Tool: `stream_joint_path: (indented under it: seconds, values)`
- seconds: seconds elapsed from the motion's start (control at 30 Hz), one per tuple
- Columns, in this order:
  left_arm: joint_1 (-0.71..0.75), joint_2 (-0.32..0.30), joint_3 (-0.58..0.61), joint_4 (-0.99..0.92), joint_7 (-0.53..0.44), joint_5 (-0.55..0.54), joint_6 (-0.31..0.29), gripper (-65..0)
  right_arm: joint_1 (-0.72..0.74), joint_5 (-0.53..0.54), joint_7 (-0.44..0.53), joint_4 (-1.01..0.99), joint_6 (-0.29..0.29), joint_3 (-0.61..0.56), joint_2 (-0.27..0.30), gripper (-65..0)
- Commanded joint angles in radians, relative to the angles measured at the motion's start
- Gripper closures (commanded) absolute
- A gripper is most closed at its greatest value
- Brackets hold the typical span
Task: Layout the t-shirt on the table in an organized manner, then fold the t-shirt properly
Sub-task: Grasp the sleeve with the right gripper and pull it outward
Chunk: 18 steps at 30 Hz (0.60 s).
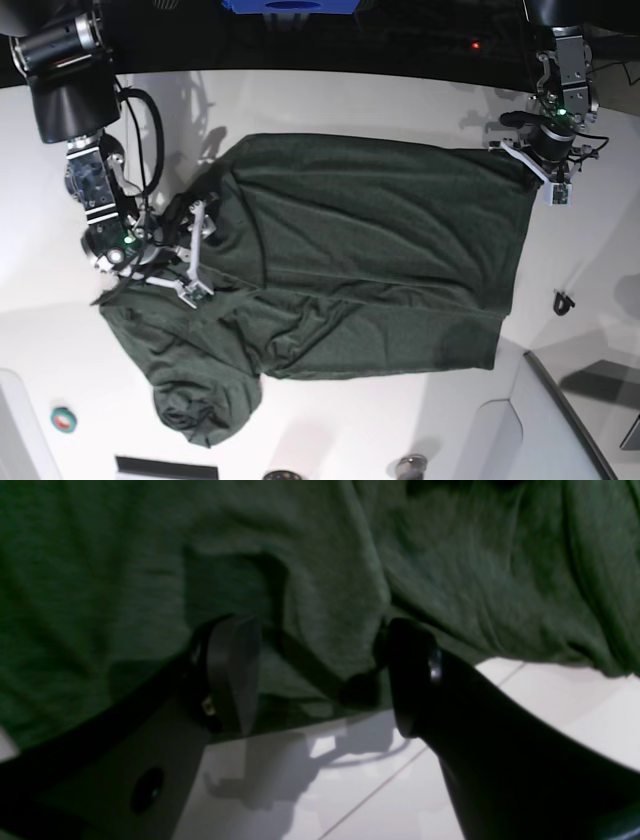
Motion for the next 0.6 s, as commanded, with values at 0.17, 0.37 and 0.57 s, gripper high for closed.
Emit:
stream_joint_path:
  seconds: [0.17,0.37,0.57]
  values:
    - [0.022,0.001,0.004,-0.022,0.129,0.041,-0.012,0.0,0.019,0.005,0.009,0.012,0.004,0.005,0.006,-9.3]
    - [0.022,0.001,0.004,-0.022,0.129,0.041,-0.012,0.0,0.017,0.005,-0.034,0.029,0.004,0.005,0.009,-1.2]
    - [0.025,0.001,0.004,-0.022,0.129,0.041,-0.012,0.0,-0.044,0.005,-0.111,0.203,-0.002,0.014,0.047,-1.1]
